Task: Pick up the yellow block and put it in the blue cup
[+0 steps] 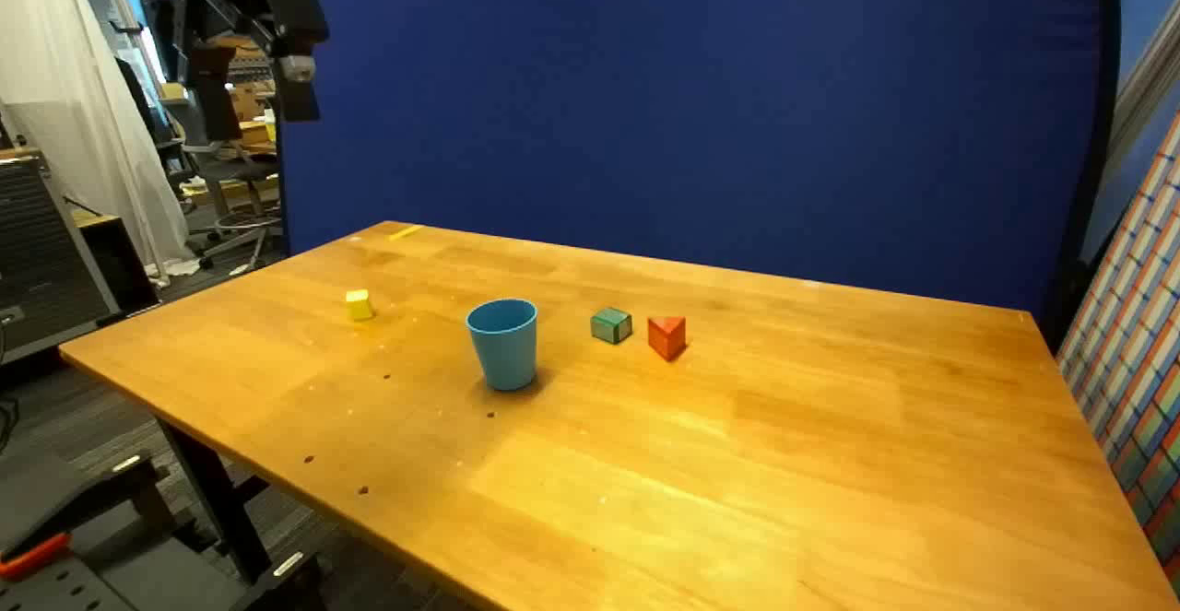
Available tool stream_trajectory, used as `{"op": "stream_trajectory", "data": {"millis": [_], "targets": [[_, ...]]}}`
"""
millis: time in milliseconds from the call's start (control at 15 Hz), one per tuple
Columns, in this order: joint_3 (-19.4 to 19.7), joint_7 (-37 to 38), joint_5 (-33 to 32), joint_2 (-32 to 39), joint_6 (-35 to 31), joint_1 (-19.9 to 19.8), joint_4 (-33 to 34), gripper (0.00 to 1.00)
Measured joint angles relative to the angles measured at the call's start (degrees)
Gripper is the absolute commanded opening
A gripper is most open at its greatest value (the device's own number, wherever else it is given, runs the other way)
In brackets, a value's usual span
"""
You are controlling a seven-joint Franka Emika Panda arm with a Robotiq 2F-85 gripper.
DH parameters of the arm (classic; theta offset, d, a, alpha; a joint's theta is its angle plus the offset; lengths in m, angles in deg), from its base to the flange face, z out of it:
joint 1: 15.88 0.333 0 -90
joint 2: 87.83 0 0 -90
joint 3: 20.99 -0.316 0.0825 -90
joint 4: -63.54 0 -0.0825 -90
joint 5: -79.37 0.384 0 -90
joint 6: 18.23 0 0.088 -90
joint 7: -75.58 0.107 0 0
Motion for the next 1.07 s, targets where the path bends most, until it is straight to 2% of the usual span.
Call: {"op": "stream_trajectory", "data": {"millis": [600,733,1067], "targets": [[-0.7,0.6,-0.1,1.1,-1.4,0.0,0.0,1.00],[-3.2,2.1,-0.3,5.3,-7.9,0.3,0.0,1.00],[-8.7,4.8,-1.4,23.3,-26.1,2.4,2.7,1.00]]}}
